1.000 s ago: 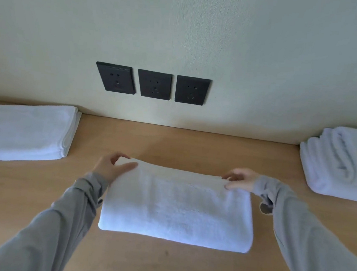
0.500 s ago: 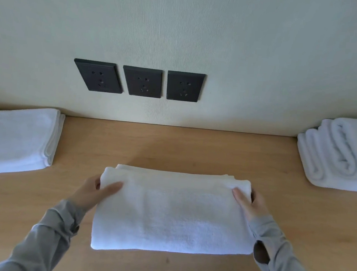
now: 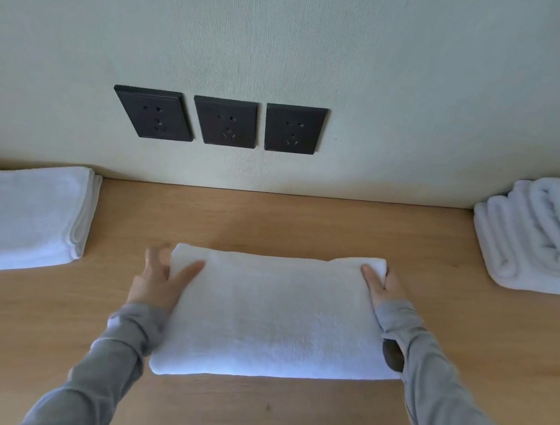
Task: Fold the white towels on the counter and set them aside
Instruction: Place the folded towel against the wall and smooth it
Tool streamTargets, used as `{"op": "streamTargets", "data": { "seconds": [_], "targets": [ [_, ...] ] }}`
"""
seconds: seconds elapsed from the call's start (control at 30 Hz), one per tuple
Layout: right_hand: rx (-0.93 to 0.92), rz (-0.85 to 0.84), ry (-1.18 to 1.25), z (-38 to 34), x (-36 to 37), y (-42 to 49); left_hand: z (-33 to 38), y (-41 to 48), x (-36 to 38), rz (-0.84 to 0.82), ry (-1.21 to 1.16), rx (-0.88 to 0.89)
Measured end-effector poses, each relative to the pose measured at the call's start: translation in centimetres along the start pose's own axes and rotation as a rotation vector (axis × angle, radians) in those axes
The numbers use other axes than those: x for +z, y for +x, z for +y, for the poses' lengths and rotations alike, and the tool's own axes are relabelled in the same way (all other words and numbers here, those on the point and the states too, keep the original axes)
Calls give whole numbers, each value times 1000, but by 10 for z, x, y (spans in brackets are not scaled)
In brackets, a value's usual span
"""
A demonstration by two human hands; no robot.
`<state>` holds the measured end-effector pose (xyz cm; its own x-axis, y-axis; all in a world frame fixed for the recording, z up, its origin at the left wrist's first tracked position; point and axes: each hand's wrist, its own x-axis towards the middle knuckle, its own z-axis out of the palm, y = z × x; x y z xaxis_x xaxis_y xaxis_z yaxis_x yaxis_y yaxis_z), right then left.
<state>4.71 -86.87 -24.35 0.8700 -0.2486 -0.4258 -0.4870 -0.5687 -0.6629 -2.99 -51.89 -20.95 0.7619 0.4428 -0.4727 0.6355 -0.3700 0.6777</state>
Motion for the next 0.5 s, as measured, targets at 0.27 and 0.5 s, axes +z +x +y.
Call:
{"op": "streamTargets", "data": {
  "seconds": [0.27,0.5],
  "targets": [
    [-388,510,-596,-36,15,-48,37,-82,104,39,859,773],
    [-856,-5,-899,-34,65,-97,18,-53,111,-48,953,793]
  ]
}}
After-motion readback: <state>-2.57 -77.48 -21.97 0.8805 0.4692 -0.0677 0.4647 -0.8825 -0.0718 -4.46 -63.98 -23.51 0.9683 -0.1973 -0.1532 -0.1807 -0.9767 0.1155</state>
